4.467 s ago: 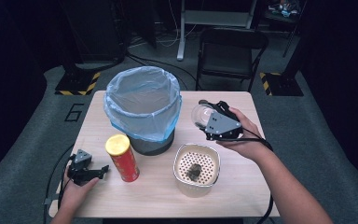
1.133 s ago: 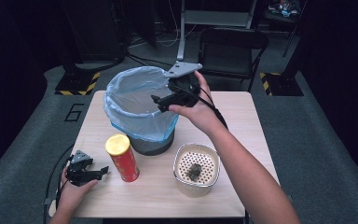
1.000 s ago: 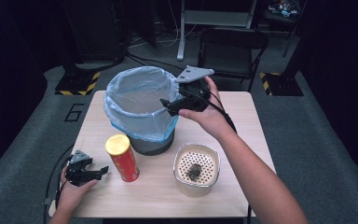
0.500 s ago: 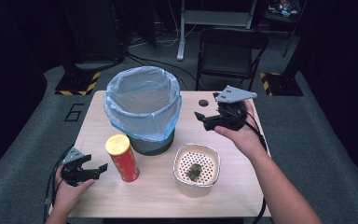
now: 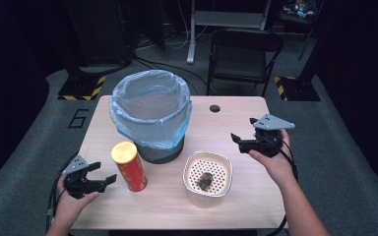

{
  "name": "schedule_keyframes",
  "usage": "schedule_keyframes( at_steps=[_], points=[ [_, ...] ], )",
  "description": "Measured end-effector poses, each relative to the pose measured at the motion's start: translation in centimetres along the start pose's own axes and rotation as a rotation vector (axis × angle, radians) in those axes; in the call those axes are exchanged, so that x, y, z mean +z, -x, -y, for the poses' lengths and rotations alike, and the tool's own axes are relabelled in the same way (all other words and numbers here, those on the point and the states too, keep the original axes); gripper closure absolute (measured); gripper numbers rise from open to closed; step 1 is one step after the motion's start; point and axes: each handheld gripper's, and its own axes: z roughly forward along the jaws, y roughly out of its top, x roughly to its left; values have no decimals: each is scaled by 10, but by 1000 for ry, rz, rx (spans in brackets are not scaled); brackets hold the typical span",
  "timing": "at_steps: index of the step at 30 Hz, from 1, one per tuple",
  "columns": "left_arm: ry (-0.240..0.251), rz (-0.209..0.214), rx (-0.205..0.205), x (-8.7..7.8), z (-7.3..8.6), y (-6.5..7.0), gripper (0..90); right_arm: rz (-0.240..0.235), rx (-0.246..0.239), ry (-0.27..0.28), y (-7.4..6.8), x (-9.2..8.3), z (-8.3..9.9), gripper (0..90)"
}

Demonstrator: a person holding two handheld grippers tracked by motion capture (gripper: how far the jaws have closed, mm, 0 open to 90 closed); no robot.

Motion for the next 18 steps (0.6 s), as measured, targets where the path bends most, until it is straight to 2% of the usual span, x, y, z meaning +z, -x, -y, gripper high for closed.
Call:
schedule_keyframes(
  at_steps=[1, 3, 5, 6, 8, 9, 14, 15, 16, 17, 18],
  points=[
    [16, 7, -5, 1, 0, 2, 119, 2, 12, 2, 2, -2, 5, 155],
    [-1, 20, 4, 0, -2, 5, 119, 12, 37, 7, 4, -3, 13, 155],
    [5, 21, -3, 2, -2, 9, 131, 20, 53, 1, 5, -4, 21, 155],
    [-2, 41, 5, 1, -4, 10, 139, 22, 54, 4, 6, -5, 24, 155],
    [13, 57, 0, 2, -5, 14, 138, 23, 70, -2, 8, -5, 32, 154],
    [34, 64, 14, 3, -5, 15, 137, 26, 73, -8, 9, -5, 36, 154],
    [18, 119, 75, 7, -4, 18, 126, 54, 84, -13, 12, -11, 49, 153],
    [12, 126, 55, 10, -3, 20, 126, 55, 90, -10, 13, -13, 51, 152],
    [7, 133, 78, 12, -2, 20, 126, 57, 99, -3, 13, -14, 54, 152],
    [3, 142, 69, 14, -2, 22, 126, 58, 109, -4, 14, -15, 57, 152],
    [2, 144, 77, 16, -1, 23, 126, 57, 118, -9, 14, -16, 58, 152]
  ],
)
